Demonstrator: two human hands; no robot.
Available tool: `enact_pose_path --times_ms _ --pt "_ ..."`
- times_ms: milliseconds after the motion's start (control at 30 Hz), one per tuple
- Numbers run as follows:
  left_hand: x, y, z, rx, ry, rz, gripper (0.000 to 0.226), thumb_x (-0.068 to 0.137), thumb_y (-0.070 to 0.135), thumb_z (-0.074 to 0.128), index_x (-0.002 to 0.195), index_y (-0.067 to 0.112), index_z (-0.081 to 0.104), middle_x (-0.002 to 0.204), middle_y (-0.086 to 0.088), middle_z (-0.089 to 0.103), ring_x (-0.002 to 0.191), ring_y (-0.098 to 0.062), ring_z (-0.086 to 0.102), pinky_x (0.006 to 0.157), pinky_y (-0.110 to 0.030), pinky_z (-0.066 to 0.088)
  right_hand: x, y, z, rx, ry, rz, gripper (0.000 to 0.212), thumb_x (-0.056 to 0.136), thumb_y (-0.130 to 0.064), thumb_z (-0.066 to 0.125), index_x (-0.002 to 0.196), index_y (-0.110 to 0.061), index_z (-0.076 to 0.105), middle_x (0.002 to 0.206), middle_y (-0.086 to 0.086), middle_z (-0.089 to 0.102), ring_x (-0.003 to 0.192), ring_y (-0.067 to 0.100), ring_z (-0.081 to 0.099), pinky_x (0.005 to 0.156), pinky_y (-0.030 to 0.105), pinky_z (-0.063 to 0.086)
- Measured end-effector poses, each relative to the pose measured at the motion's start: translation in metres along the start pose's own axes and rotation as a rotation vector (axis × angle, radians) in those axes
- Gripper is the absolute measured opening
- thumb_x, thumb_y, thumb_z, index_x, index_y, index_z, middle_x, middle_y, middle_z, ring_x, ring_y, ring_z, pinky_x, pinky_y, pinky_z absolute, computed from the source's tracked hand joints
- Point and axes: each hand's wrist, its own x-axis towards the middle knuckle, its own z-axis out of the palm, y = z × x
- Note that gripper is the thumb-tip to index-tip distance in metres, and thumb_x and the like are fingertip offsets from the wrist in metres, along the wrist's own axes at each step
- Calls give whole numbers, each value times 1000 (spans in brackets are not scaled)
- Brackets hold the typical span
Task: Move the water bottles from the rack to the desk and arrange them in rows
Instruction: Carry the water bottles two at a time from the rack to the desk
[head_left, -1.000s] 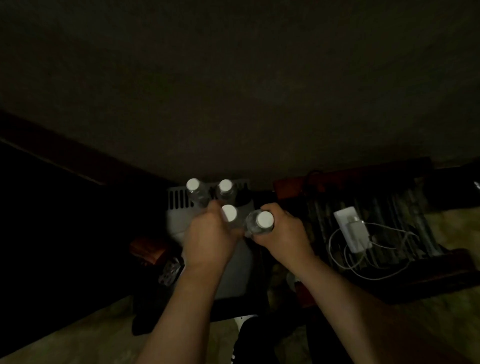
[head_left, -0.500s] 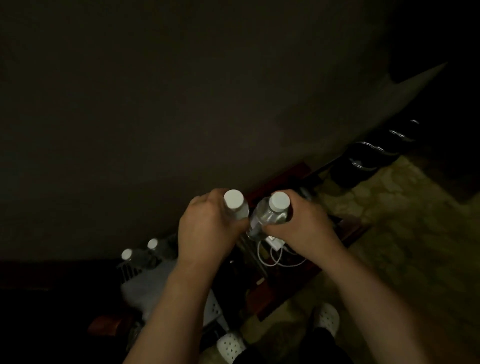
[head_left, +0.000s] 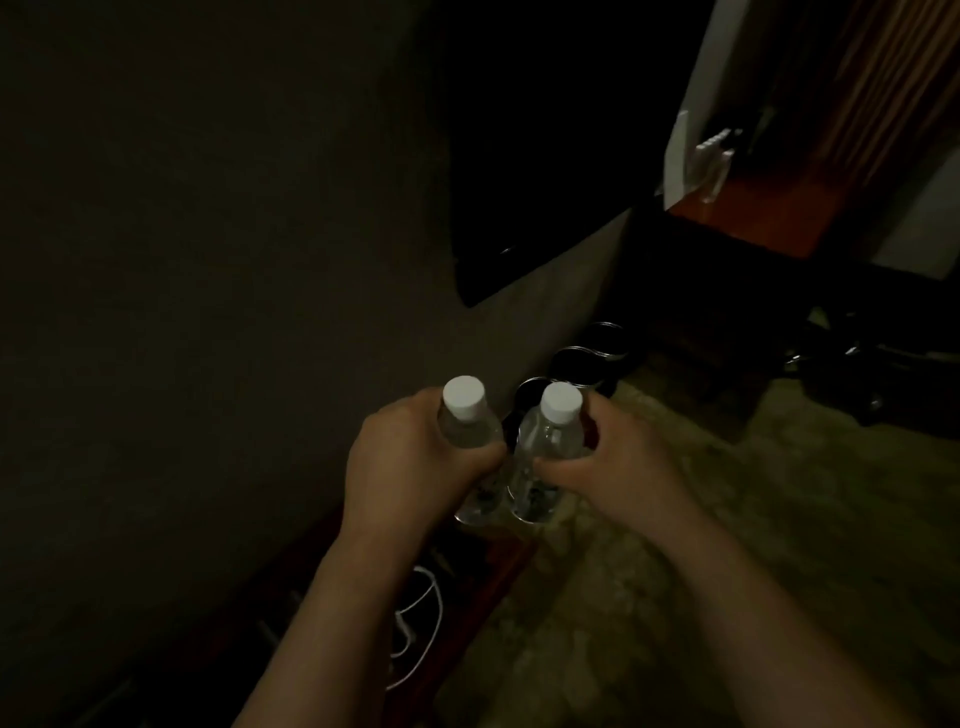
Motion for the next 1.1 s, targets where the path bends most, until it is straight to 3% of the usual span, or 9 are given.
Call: enact_pose_path --times_ms 133,300,567,833,1100 --pt "34 73 62 -50 -17 41 43 58 57 73 88 28 62 80 13 62 74 -5 60 68 -37 56 22 46 -86 -59 65 0 52 67 -37 86 110 -38 57 99 -19 62 90 -1 59 74 21 50" --pt "80 147 127 -94 -40 112 34 62 47 79 88 30 64 79 12 65 73 -4 62 67 -38 57 55 102 -167 -70 148 81 55 66 -37 86 114 -31 60 105 -15 65 92 3 62 81 28 55" --pt "177 233 232 -107 -135 238 31 62 45 80 84 30 65 75 11 67 70 -4 63 65 -39 57 138 188 -254 15 246 176 55 62 -44 84 111 -38 59 103 -14 69 94 5 66 82 37 58" --pt "320 330 347 -136 -281 428 39 64 41 86 95 26 68 89 10 69 82 -8 64 74 -39 56 251 250 -364 -55 395 254 45 67 -35 85 105 -32 61 94 -12 70 87 2 66 77 32 59" --pt "431 414 454 -175 -381 519 37 65 43 84 93 29 65 86 11 67 81 -7 64 72 -39 56 347 314 -461 -146 500 297 46 68 -37 84 108 -27 62 87 -16 62 79 -4 58 60 12 40"
